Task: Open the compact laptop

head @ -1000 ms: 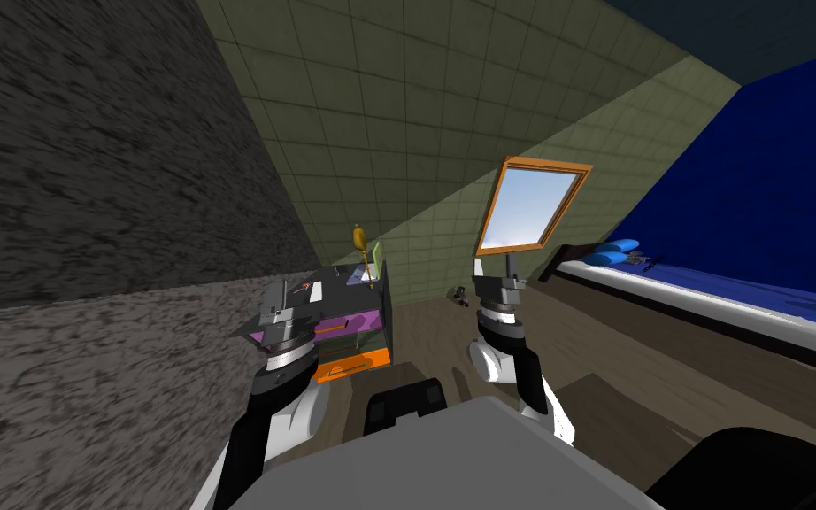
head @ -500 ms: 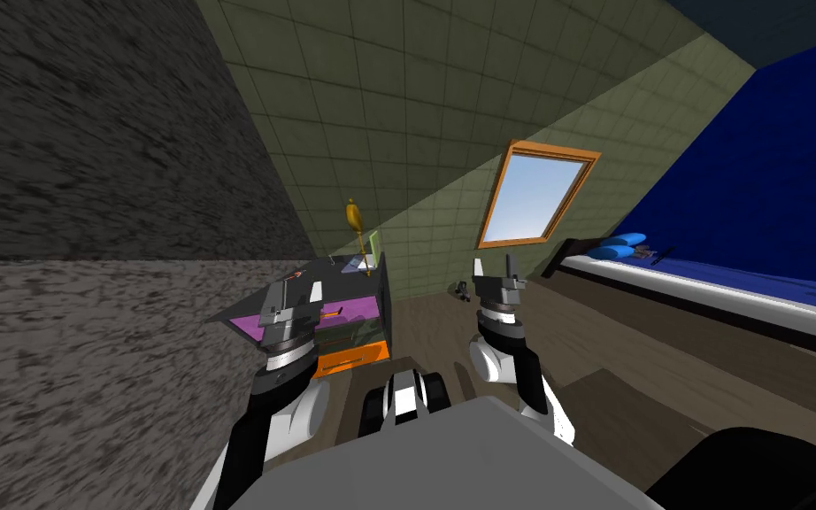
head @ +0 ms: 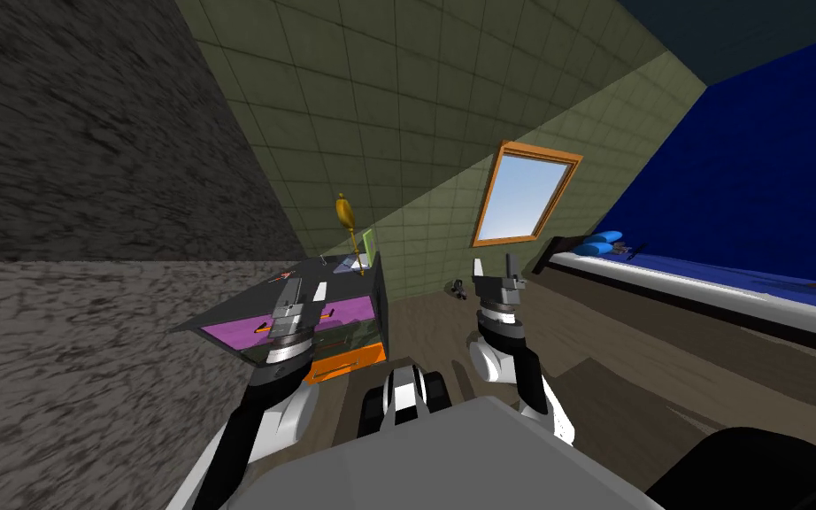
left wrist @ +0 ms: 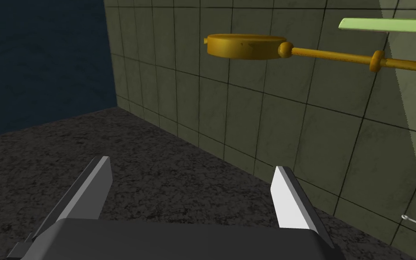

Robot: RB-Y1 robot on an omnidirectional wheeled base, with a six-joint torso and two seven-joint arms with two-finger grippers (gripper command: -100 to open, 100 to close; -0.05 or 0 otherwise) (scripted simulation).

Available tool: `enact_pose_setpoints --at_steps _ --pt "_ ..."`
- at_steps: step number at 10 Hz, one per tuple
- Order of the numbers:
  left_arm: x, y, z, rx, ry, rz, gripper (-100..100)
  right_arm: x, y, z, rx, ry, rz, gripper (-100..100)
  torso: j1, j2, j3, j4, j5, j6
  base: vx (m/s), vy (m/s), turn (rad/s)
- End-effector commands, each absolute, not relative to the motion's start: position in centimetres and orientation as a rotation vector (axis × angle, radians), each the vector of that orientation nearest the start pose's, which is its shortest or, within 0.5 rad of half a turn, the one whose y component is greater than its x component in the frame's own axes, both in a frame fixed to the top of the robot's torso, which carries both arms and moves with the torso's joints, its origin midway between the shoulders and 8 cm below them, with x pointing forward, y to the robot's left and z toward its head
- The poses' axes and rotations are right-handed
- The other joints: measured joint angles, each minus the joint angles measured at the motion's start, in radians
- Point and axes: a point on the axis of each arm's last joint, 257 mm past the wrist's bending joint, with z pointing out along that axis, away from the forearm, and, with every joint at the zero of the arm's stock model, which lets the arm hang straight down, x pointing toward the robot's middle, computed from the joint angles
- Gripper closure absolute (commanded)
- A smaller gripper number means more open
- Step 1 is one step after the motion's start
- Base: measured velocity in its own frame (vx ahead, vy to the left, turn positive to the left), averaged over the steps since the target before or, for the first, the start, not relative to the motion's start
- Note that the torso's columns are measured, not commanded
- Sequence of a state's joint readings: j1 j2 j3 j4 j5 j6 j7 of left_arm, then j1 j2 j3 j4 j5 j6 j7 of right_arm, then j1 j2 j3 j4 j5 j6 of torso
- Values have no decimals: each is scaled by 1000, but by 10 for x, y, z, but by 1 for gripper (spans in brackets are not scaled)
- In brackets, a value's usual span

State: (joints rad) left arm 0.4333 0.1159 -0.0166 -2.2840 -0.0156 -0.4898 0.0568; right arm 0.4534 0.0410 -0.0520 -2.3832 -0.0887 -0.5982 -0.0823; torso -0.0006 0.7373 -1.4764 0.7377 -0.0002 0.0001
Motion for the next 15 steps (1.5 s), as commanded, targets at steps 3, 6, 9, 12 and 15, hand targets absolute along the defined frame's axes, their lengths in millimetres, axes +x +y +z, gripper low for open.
enact_pose_setpoints --at_steps 3,6,9,12,15 --pt "371 261 35 -558 772 -1338 -100 296 -297 98 550 333 1445 0 0 1 0 0 0 0 25 -22 -93" --pt "385 272 31 -564 837 -1283 -100 296 -297 98 550 333 1445 0 1 1 1 0 0 0 23 -21 -98" --pt "396 281 25 -587 881 -1243 -100 296 -297 98 550 333 1445 0 1 0 0 0 0 0 26 -17 -75" --pt "409 297 24 -598 935 -1174 -100 296 -297 98 550 333 1445 0 1 1 1 0 0 0 26 -23 -112" --pt "419 310 18 -629 976 -1126 -100 296 -297 98 550 333 1445 0 1 1 0 0 0 0 29 -17 -94"
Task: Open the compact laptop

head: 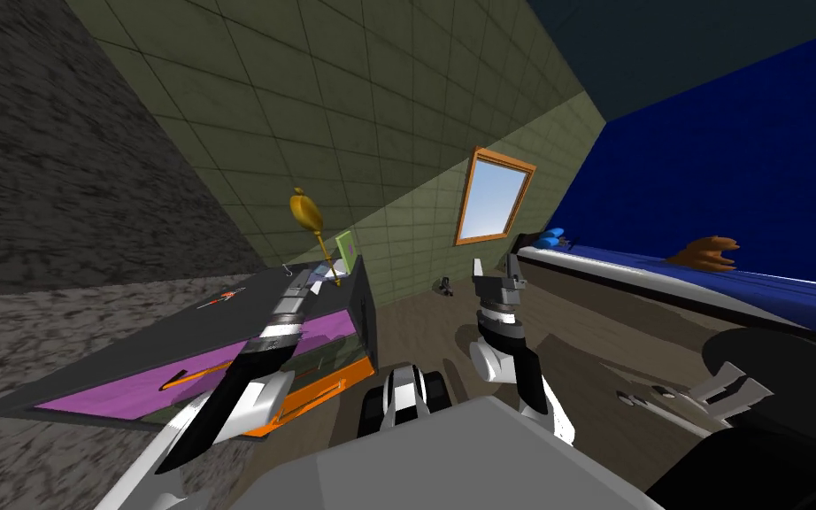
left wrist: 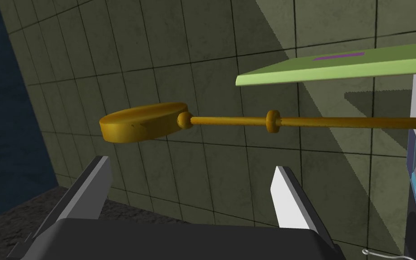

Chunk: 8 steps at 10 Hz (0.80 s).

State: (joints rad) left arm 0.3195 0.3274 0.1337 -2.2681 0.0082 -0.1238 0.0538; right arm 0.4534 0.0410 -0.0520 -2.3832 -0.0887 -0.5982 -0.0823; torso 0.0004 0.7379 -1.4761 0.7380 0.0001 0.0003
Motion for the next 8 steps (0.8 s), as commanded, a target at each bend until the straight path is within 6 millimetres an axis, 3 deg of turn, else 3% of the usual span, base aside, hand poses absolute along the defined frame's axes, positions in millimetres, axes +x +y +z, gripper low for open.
enact_pose_setpoints --at_steps 1,8 --pt "423 318 22 -626 990 -1095 -100 296 -297 98 550 333 1445 0 0 0 0 0 0 -1 33 -14 -111" --pt "444 357 19 -697 1071 -960 -100 296 -297 98 550 333 1445 0 0 0 0 0 0 0 27 -13 -101"
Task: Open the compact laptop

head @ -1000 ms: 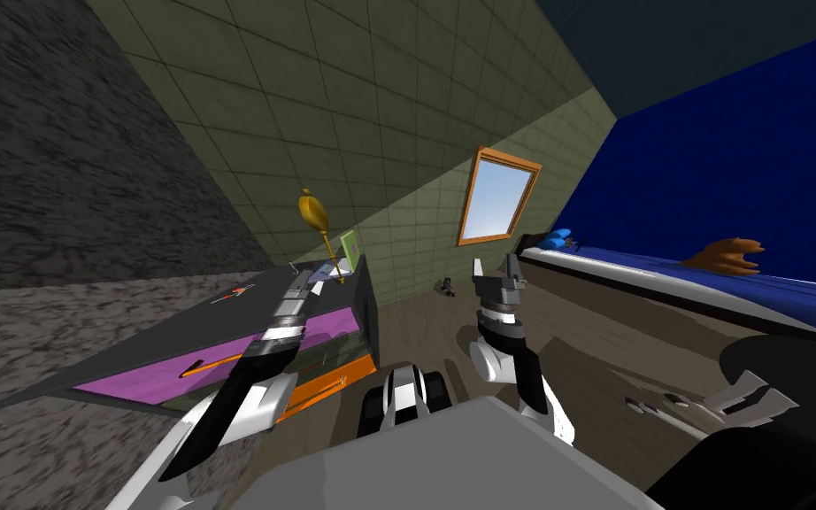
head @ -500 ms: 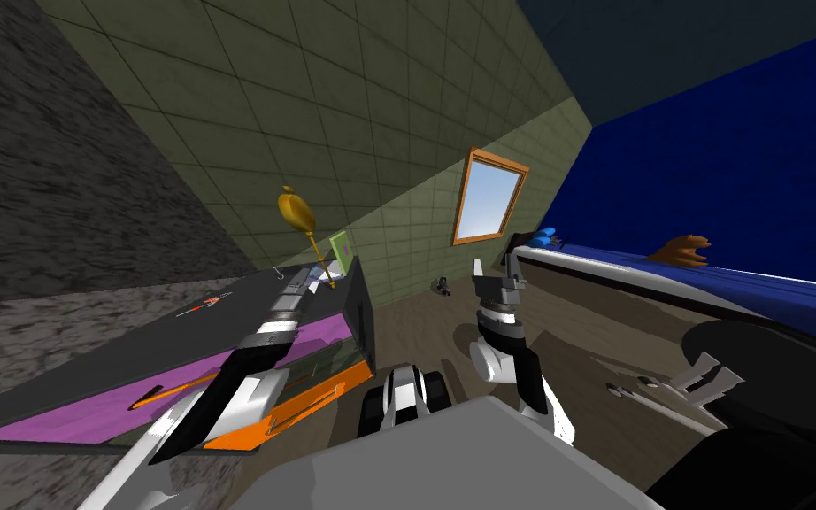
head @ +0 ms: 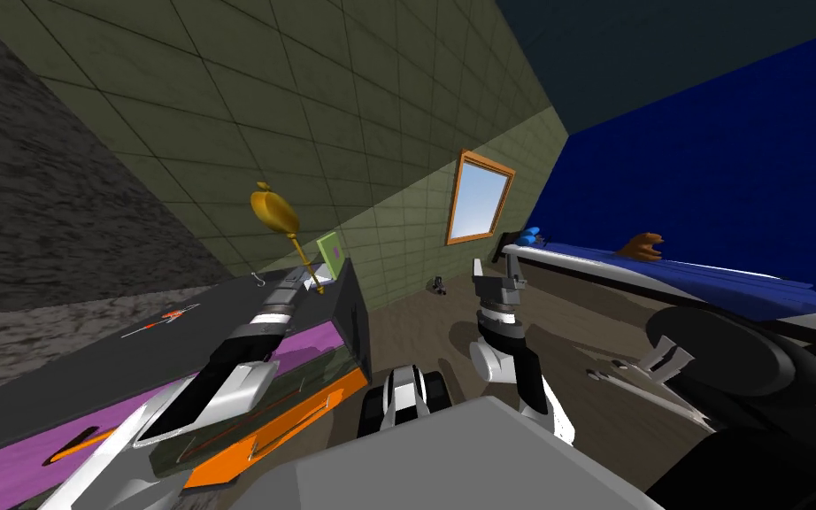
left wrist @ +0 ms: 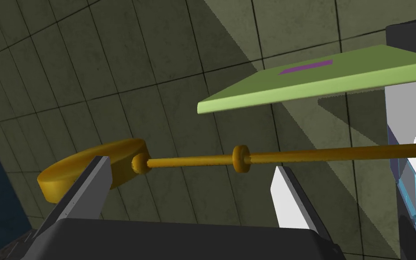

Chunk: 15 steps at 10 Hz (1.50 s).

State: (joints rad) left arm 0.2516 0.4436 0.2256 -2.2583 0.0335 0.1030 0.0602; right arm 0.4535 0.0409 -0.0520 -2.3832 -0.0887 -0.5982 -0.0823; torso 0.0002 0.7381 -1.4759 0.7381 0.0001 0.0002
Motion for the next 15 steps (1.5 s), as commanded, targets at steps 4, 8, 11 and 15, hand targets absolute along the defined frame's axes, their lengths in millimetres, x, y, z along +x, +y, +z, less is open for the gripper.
enact_pose_setpoints --at_steps 4,8,11,15 --pt "454 381 22 -734 1106 -882 -100 296 -297 98 550 333 1445 0 0 0 0 0 0 0 22 -6 -105" --pt "462 404 27 -774 1134 -813 -100 296 -297 98 550 334 1445 0 0 0 0 0 0 0 16 1 -95" --pt "468 423 35 -804 1152 -762 -100 296 -297 98 550 334 1445 0 0 0 0 0 0 -1 11 7 -99" --pt "473 443 40 -853 1174 -708 -100 296 -297 98 550 334 1445 0 0 0 0 0 0 0 4 12 -82"
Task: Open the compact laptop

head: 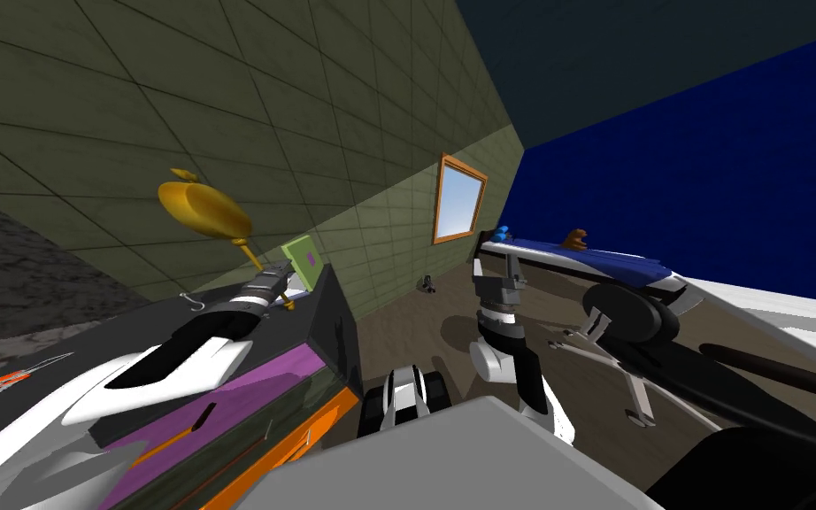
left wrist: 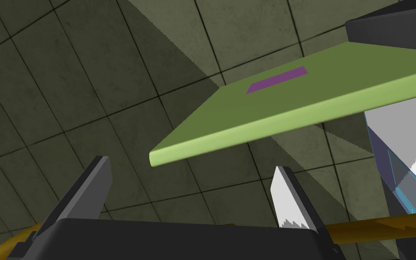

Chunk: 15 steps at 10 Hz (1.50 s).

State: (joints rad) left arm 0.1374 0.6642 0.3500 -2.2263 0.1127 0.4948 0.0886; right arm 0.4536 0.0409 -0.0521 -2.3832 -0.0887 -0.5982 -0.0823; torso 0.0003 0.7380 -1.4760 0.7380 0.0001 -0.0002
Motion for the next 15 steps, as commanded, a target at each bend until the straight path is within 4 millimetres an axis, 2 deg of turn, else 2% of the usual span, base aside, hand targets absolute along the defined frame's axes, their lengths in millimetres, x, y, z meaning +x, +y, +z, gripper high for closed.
enact_pose_setpoints --at_steps 1,3,4,9,15 --pt "473 444 39 -858 1176 -705 -100 296 -297 98 550 334 1445 0 0 0 0 0 0 0 -1 16 -55" --pt "477 458 49 -885 1188 -672 -100 296 -297 98 550 334 1445 0 0 0 0 0 0 0 -4 22 -114" --pt "477 461 45 -899 1193 -662 -100 296 -297 98 550 334 1445 0 0 0 0 0 0 0 -9 23 -57" --pt "481 481 57 -955 1214 -609 -100 296 -297 98 550 334 1445 0 0 0 0 0 0 1 -12 23 -78" --pt "481 508 81 -1041 1236 -527 -100 296 -297 98 550 334 1445 0 0 1 1 1 0 0 -22 35 -96"
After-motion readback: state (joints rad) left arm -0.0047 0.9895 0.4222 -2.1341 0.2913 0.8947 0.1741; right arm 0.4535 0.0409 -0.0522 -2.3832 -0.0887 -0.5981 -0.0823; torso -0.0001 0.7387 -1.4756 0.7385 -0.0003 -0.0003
